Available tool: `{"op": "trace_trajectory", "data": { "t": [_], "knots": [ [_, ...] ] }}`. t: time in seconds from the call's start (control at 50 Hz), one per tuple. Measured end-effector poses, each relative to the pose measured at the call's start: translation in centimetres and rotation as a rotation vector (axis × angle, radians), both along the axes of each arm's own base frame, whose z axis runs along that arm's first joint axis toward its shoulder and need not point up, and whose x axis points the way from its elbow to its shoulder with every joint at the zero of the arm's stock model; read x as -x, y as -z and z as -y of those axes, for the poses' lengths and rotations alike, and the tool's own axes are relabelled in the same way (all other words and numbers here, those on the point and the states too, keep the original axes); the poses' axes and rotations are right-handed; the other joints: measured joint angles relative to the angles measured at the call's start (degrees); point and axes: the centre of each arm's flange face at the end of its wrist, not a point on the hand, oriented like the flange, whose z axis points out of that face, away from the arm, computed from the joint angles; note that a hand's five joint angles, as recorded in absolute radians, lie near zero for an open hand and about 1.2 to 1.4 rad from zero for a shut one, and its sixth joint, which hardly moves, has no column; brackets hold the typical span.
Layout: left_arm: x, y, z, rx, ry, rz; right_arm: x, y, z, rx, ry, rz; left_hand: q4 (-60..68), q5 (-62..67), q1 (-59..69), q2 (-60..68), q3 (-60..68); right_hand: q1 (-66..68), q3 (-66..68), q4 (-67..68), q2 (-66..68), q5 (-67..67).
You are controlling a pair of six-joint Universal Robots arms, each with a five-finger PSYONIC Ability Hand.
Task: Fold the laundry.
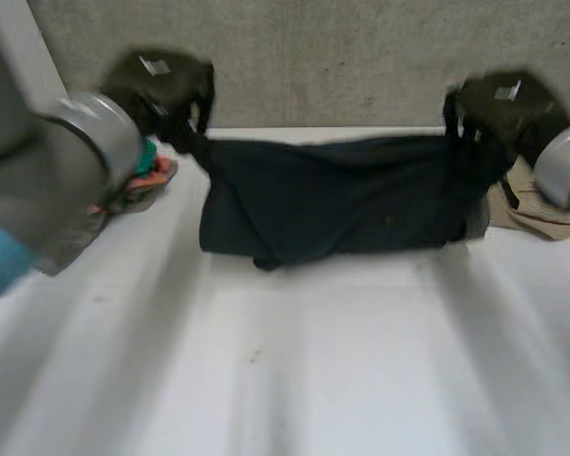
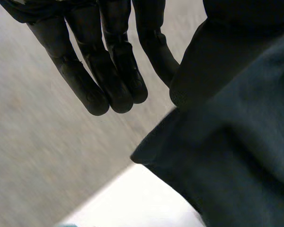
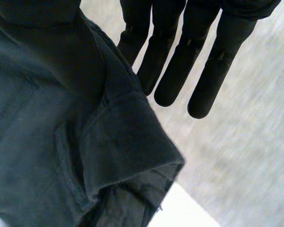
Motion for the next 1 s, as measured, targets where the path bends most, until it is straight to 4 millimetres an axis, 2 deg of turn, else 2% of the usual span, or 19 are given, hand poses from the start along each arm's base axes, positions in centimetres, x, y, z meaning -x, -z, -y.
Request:
{"op": "trace_trajectory", "data": {
  "t": [0.06,0.12,0.2,0.26,0.32,0.34,0.4,0.42,0.44,0.46,0.48,0.52,0.66,0.78,0.88,1.0],
  "knots": [
    [-1.6,-3.3,-1.6,0.064,0.006,-0.033,0.1,-3.7,-1.4,0.062,-0.025,0.035,0.00,0.05,0.00,0.01,0.00,0.06,0.15,0.00,0.00,0.00],
    [-2.8,-5.4,-2.8,0.103,0.013,-0.050,0.1,-6.2,-2.5,0.095,-0.054,0.071,0.01,0.05,0.00,0.13,0.16,0.00,0.15,0.01,0.00,0.46],
    [-3.6,-6.2,-3.5,0.112,0.015,-0.050,-0.4,-7.6,-3.4,0.100,-0.090,0.097,0.01,0.05,0.00,0.14,0.16,0.00,0.15,0.00,0.00,0.52],
    [-3.8,-5.7,-3.3,0.092,0.011,-0.038,-0.9,-7.5,-3.7,0.084,-0.111,0.101,0.01,0.05,0.00,0.14,0.16,0.00,0.16,0.01,0.00,0.52],
    [-3.7,-4.1,-2.4,0.042,0.004,-0.014,-1.7,-6.4,-3.7,0.042,-0.130,0.093,-1.15,-1.03,-1.09,-1.43,-0.94,0.00,0.15,0.01,0.00,0.52],
    [-3.7,-3.7,-2.2,0.031,0.003,-0.009,-1.8,-6.2,-3.7,0.035,-0.132,0.091,-5.48,-5.18,-5.34,-5.36,-5.14,0.00,0.15,0.01,0.00,0.52],
    [-3.2,-0.5,-0.5,-0.056,-0.005,0.027,-2.6,-4.6,-3.5,-0.016,-0.139,0.074,-32.53,-31.85,-35.38,-33.69,-31.71,0.04,0.16,0.01,0.00,0.85],
    [-3.0,0.1,-0.3,-0.073,-0.006,0.034,-2.9,-3.7,-3.4,-0.041,-0.140,0.064,-37.21,-36.52,-40.05,-37.10,-36.32,0.09,0.16,0.02,0.00,0.85],
    [-3.0,0.1,-0.3,-0.073,-0.006,0.034,-2.9,-3.7,-3.4,-0.041,-0.140,0.064,-37.21,-36.52,-40.05,-37.10,-36.32,0.09,0.16,0.02,0.00,0.85],
    [-2.6,2.7,0.7,-0.143,-0.013,0.059,-3.5,-2.6,-3.4,-0.074,-0.139,0.051,-49.04,-48.34,-49.31,-48.97,-48.15,0.09,0.16,0.02,0.00,0.86],
    [-2.5,3.5,0.9,-0.166,-0.016,0.065,-3.7,-2.2,-3.5,-0.085,-0.137,0.046,-49.04,-48.34,-49.31,-48.97,-48.15,0.09,0.16,0.02,0.00,0.86],
    [-2.2,6.4,1.4,-0.252,-0.031,0.082,-4.4,-1.3,-3.8,-0.109,-0.131,0.033,-53.93,-53.61,-51.23,-53.43,-52.83,0.09,0.16,0.02,0.00,0.86],
    [-2.1,12.1,1.0,-0.455,-0.086,0.052,-5.4,-0.9,-5.4,-0.116,-0.094,0.018,-54.27,-53.80,-51.48,-53.98,-52.88,0.09,0.16,0.02,0.00,0.87],
    [-2.2,14.7,-1.2,-0.599,-0.096,-0.037,-5.7,-1.8,-7.0,-0.081,-0.074,0.025,-54.31,-53.82,-51.48,-54.03,-52.89,0.09,0.16,0.03,0.00,0.87],
    [-1.5,15.3,-3.4,-0.671,-0.067,-0.104,-6.4,-2.3,-8.4,-0.057,-0.089,0.035,-56.59,-54.49,-54.14,-56.21,-55.47,0.09,0.16,0.03,0.00,0.87],
    [-0.2,16.2,-4.8,-0.715,-0.052,-0.134,-7.0,-2.5,-9.4,-0.052,-0.101,0.047,-56.59,-54.49,-54.14,-56.21,-55.47,0.09,0.16,0.03,0.00,0.87]
  ]
}}
